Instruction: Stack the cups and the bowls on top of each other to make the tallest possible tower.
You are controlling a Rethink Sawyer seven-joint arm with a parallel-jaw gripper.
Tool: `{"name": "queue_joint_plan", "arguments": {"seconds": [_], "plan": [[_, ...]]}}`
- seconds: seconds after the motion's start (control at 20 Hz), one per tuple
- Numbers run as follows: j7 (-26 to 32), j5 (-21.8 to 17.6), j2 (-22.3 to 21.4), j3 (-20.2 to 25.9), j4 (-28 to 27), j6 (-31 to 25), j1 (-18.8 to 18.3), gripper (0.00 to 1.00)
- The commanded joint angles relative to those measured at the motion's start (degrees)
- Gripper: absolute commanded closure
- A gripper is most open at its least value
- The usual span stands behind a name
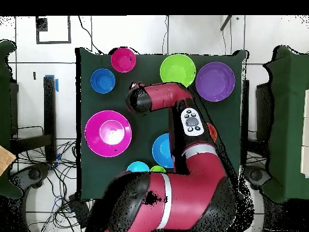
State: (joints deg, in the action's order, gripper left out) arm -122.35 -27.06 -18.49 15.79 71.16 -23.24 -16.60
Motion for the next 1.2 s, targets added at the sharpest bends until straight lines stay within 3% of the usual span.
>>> {"name": "queue_joint_plan", "arguments": {"seconds": [0.05, 0.2, 0.55, 0.9, 1.05, 1.2], "plan": [[9.93, 2.43, -10.55, 4.37, 6.47, -14.30, -1.54, 0.00], [8.75, 3.88, -12.35, 4.31, 7.20, -17.28, -1.23, 0.00], [4.02, 1.06, -18.05, 0.44, 9.68, -16.88, 3.80, 0.00], [8.61, -0.89, -20.56, 0.43, 7.25, -20.13, 5.42, 0.00], [10.48, 0.06, -21.53, 1.22, 5.09, -24.80, 5.87, 0.00], [8.59, 1.45, -24.18, 0.75, 5.80, -28.14, 7.18, 0.00]]}}
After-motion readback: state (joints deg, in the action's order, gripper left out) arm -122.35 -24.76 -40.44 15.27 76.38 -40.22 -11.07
